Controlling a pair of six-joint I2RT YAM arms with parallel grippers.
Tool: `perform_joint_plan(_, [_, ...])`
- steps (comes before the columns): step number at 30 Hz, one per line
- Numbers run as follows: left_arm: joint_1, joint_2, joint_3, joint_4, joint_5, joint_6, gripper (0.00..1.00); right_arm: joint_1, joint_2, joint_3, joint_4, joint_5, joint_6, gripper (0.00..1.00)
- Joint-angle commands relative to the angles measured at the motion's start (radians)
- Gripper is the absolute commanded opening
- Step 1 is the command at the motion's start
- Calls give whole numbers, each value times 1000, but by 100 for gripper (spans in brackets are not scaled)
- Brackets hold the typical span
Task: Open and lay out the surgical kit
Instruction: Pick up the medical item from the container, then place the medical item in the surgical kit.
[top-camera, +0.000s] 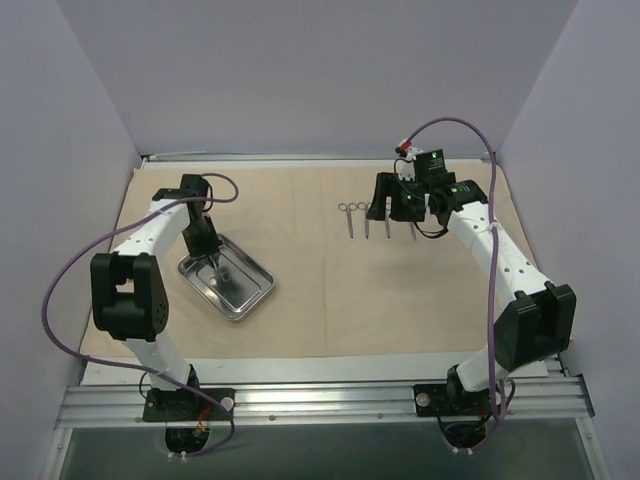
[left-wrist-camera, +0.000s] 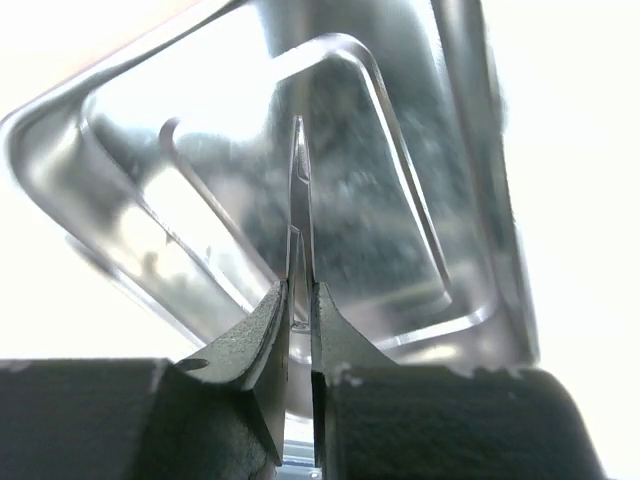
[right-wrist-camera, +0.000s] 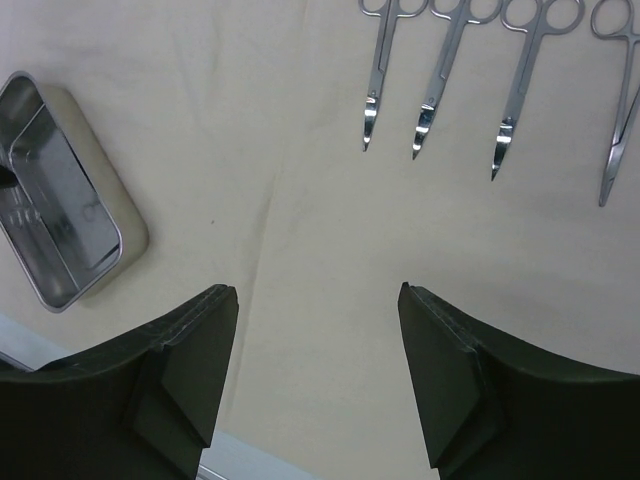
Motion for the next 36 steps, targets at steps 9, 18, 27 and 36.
perform_joint_plan(9, [-26,-248,-16,-6,134,38,2,36,90,43,60,-146,43,64])
perform_joint_plan(18, [-171,-303,8,93,352,97,2,88,268,184,100,-475,168,69])
perform_joint_plan(27, [-391,-248,108,120,358,84,2,185,380,288,94,-558,262,68])
perform_joint_plan(36, [-458,-203,175,111,344,84,2,211,411,291,43,-598,239,59])
